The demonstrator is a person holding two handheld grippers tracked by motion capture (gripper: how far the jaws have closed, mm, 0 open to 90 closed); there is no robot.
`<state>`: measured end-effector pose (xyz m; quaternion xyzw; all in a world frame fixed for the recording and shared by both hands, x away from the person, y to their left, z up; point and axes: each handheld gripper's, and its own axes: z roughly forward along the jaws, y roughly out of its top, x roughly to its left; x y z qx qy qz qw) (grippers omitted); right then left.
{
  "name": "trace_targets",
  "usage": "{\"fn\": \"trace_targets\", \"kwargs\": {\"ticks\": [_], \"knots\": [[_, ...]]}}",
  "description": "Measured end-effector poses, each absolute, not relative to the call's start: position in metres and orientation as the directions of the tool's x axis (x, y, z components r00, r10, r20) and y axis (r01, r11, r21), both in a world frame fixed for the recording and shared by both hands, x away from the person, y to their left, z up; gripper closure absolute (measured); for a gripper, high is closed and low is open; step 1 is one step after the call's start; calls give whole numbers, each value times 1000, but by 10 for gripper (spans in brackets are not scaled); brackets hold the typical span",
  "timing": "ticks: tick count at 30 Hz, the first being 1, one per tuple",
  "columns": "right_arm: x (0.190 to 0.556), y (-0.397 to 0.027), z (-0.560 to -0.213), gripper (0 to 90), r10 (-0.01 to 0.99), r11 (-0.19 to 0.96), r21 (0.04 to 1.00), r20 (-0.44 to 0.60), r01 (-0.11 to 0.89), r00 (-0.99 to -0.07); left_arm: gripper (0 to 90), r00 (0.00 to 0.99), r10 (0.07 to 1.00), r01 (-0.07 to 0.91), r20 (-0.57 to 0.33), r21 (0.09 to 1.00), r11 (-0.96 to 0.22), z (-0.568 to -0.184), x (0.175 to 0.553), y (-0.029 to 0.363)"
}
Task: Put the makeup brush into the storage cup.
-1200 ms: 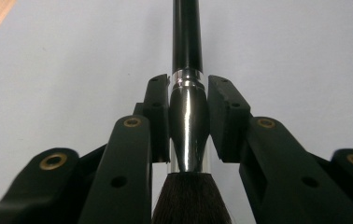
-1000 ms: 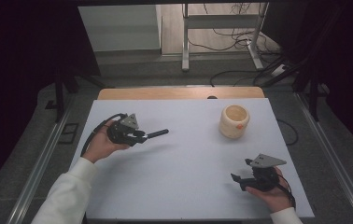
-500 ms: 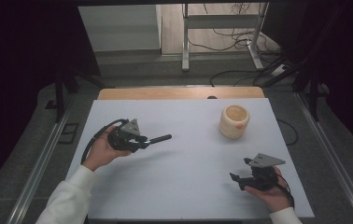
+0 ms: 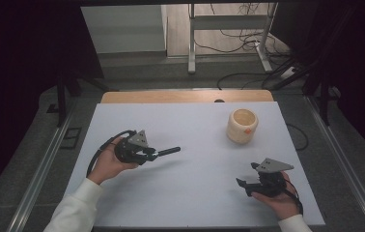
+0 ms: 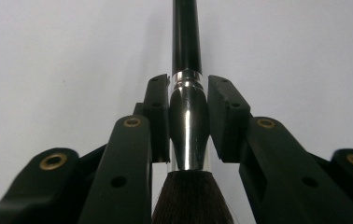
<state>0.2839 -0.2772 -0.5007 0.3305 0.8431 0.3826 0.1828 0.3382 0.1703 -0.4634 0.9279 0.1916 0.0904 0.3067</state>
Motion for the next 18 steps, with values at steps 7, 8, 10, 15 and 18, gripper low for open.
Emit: {"fn": "trace_targets", "kwargs": {"ticks": [7, 8, 10, 15, 18], "knots": [[283, -267, -491, 196, 674, 497, 781, -73, 379, -735, 707, 915, 400, 286, 54, 612, -737, -459, 330, 166], [283, -264, -489, 196, 670, 500, 781, -76, 374, -739, 707, 916, 396, 282, 54, 615, -736, -459, 328, 165], [284, -258, -486, 196, 658, 508, 783, -85, 358, -748, 707, 919, 392, 277, 55, 618, -736, -458, 325, 162], [286, -249, -482, 196, 644, 521, 783, -99, 340, -759, 707, 921, 387, 273, 46, 631, -726, -460, 320, 159], [288, -243, -479, 196, 636, 525, 785, -106, 328, -765, 707, 918, 394, 281, 39, 637, -718, -461, 318, 160]]}}
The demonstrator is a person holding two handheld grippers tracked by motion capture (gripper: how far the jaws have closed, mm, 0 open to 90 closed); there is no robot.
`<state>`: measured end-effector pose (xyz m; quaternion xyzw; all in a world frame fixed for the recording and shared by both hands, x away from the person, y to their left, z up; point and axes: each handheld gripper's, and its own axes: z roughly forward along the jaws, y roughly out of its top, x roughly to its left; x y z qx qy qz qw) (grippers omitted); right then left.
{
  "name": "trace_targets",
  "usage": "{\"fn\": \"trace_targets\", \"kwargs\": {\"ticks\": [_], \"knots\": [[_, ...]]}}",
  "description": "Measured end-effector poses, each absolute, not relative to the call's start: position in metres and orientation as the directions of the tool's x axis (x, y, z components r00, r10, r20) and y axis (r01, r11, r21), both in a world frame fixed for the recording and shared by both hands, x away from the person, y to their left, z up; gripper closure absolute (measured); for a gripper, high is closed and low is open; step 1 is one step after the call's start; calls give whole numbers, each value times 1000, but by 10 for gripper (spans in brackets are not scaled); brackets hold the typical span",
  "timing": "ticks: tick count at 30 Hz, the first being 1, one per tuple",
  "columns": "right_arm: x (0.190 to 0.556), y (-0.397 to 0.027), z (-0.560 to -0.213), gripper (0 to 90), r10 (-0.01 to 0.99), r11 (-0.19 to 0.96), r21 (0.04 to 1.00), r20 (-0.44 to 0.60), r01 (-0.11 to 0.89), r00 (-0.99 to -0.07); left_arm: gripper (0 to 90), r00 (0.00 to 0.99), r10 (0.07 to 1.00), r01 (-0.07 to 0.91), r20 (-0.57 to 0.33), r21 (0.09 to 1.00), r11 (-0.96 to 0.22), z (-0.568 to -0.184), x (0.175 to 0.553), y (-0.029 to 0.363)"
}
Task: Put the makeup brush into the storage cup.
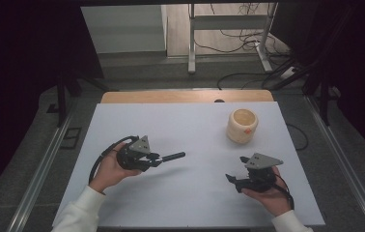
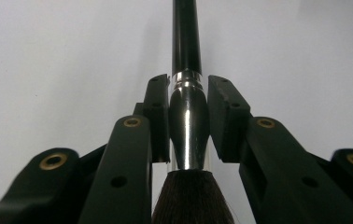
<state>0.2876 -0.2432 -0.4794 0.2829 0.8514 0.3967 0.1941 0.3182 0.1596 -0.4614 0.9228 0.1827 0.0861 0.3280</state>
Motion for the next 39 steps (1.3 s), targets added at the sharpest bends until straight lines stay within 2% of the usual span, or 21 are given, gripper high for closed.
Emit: {"fn": "trace_targets", "kwargs": {"ticks": [27, 39], "knots": [[301, -158, -468, 199, 470, 652, 740, -223, 166, -854, 707, 918, 397, 295, 6, 659, -692, -464, 306, 150], [303, -135, -467, 203, 424, 677, 726, -255, 118, -869, 707, 923, 385, 289, 2, 656, -697, -467, 306, 143]]}}
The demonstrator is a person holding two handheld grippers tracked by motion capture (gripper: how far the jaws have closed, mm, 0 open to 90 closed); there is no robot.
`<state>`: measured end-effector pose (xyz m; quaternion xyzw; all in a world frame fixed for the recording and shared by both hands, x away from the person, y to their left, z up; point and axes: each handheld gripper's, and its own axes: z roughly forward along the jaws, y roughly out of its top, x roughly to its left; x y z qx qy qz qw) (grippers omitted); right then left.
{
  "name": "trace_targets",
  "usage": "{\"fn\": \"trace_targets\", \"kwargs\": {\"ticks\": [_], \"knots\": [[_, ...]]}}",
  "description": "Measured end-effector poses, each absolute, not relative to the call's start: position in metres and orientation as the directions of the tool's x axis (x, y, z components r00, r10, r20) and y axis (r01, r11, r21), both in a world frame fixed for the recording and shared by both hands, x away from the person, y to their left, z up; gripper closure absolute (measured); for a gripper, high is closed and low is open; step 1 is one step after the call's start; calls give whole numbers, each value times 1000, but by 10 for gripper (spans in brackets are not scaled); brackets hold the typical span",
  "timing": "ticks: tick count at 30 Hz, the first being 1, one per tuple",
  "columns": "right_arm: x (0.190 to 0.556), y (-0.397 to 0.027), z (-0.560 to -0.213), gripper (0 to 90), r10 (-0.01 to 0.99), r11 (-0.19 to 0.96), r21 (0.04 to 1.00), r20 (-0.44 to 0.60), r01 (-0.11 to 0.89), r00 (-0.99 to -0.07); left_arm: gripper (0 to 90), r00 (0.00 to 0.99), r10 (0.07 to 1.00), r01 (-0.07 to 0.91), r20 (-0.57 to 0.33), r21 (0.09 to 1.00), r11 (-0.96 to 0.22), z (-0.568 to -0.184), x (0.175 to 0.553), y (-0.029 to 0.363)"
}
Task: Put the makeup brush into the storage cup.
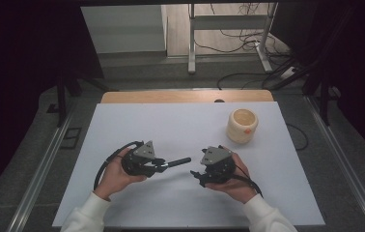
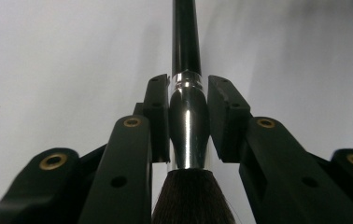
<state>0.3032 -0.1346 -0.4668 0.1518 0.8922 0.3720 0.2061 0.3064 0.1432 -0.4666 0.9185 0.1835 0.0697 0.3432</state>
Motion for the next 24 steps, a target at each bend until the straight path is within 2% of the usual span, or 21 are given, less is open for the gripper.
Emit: {"fn": "trace_targets", "kwargs": {"ticks": [12, 24], "knots": [[305, -100, -471, 231, 349, 720, 693, -307, 43, -886, 707, 930, 369, 276, 1, 660, -698, -467, 307, 138], [304, -80, -476, 355, 281, 762, 647, -368, -27, -887, 707, 933, 360, 273, -5, 663, -697, -466, 306, 132]]}}
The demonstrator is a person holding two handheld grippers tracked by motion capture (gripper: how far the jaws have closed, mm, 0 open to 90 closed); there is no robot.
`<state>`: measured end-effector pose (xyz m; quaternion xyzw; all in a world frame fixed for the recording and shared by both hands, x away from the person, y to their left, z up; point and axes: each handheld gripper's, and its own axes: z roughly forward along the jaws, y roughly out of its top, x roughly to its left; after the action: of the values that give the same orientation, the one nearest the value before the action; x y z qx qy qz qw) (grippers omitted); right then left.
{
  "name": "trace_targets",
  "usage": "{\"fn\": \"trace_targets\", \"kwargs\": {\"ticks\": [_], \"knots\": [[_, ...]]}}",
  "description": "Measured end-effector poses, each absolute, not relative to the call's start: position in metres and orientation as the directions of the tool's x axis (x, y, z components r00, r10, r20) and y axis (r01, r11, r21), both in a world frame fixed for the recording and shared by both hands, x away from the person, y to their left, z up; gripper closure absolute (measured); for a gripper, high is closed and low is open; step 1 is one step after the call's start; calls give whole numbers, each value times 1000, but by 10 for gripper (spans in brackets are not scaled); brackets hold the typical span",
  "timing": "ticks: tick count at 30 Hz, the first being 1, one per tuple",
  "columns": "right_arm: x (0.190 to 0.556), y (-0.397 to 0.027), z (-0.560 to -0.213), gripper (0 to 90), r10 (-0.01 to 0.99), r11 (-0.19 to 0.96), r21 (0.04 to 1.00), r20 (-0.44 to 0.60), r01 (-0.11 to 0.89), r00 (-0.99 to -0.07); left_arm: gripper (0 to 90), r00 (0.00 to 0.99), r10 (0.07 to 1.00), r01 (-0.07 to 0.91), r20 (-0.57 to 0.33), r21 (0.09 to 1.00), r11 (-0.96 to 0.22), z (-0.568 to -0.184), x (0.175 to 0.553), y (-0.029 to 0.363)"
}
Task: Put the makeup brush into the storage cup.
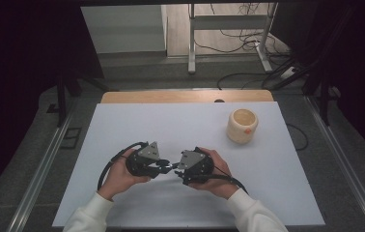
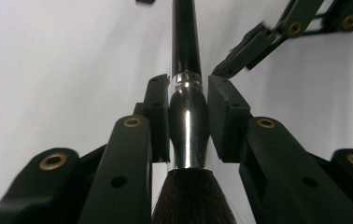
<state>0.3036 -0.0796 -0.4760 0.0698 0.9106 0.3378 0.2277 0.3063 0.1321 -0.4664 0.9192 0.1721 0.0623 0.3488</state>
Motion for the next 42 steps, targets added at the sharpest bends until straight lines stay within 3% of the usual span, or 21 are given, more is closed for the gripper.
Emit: {"fn": "trace_targets", "kwargs": {"ticks": [6, 9, 11, 14, 17, 21, 25, 32, 42], "knots": [[299, -70, -481, 627, 199, 795, 596, -430, -112, -881, 706, 940, 340, 252, -9, 690, -678, -464, 305, 131], [295, -69, -482, 703, 166, 802, 579, -457, -151, -874, 694, 937, 347, 213, 28, 744, -634, -461, 303, 134], [293, -69, -482, 745, 153, 800, 576, -465, -166, -872, 612, 928, 368, 191, 58, 772, -606, -457, 303, 137], [293, -68, -483, 747, 141, 806, 564, -476, -179, -868, 473, 907, 411, 177, 94, 800, -573, -451, 300, 141], [294, -69, -483, 748, 138, 807, 563, -476, -180, -868, 355, 880, 473, 239, 50, 813, -531, -448, 300, 144], [294, -71, -481, 748, 146, 804, 570, -469, -172, -871, 284, 820, 573, 287, 21, 850, -441, -446, 296, 152], [296, -74, -481, 748, 161, 800, 578, -462, -159, -872, 203, 803, 597, 308, -1, 857, -414, -444, 293, 158], [298, -78, -480, 748, 186, 801, 583, -464, -140, -866, 148, 773, 634, 334, -38, 873, -355, -441, 289, 168], [300, -83, -478, 748, 219, 792, 600, -453, -114, -864, 137, 748, 661, 366, -57, 866, -340, -447, 286, 179]]}}
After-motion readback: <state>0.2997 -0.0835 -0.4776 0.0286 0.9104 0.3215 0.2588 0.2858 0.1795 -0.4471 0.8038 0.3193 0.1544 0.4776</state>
